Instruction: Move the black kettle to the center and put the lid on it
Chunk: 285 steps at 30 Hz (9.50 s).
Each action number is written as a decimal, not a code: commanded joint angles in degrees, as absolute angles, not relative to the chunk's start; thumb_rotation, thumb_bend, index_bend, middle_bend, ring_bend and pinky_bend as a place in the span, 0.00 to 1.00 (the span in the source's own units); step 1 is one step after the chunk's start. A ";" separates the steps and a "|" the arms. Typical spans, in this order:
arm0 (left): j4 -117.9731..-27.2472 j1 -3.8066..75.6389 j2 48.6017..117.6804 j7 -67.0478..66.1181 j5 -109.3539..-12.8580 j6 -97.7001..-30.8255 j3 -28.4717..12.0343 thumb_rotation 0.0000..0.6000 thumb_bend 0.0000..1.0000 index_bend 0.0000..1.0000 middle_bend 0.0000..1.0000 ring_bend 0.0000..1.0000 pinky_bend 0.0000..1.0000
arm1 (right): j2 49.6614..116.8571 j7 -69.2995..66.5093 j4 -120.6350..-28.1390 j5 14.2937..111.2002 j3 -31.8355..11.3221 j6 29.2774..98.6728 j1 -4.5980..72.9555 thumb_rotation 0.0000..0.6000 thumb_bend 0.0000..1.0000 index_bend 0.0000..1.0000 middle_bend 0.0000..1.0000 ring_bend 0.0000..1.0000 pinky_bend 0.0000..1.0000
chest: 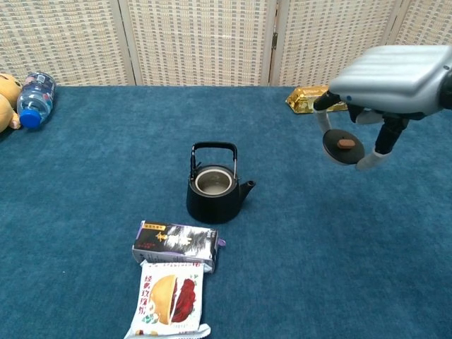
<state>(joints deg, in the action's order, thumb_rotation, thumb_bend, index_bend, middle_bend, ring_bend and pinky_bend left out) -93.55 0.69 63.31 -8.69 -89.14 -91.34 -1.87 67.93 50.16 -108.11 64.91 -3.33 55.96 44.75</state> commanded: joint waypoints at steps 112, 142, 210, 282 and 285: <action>-91.73 -0.98 62.84 -6.01 -93.35 -94.63 -0.39 1.00 0.56 0.58 0.58 0.42 0.58 | 94.53 56.42 -88.75 37.45 -4.92 54.79 71.36 1.00 0.11 0.48 1.00 1.00 1.00; -91.77 -0.91 62.78 -6.06 -93.51 -94.42 -0.30 1.00 0.56 0.58 0.58 0.42 0.58 | 93.79 54.92 -88.98 38.80 -4.57 54.10 71.03 1.00 0.05 0.43 1.00 1.00 1.00; -92.06 -0.87 62.69 -6.55 -94.01 -94.23 0.02 1.00 0.56 0.58 0.58 0.42 0.58 | 90.22 55.88 -94.65 38.92 -2.76 55.78 69.90 1.00 0.99 0.45 1.00 1.00 1.00; -92.54 -0.46 63.01 -8.12 -93.90 -93.27 0.11 1.00 0.56 0.58 0.58 0.42 0.58 | 78.80 47.27 -105.81 58.71 1.77 65.37 60.57 1.00 0.74 0.49 0.81 0.74 0.95; -92.67 -0.36 63.14 -8.61 -93.83 -93.05 0.07 1.00 0.56 0.58 0.58 0.42 0.58 | 75.90 44.68 -107.57 64.61 3.27 68.05 57.64 1.00 0.74 0.50 0.74 0.68 0.90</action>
<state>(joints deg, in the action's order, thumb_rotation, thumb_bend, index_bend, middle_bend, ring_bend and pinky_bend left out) -92.65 -0.38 63.12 -8.58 -93.84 -93.09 0.08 79.21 47.99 -105.13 59.28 1.46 65.15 60.87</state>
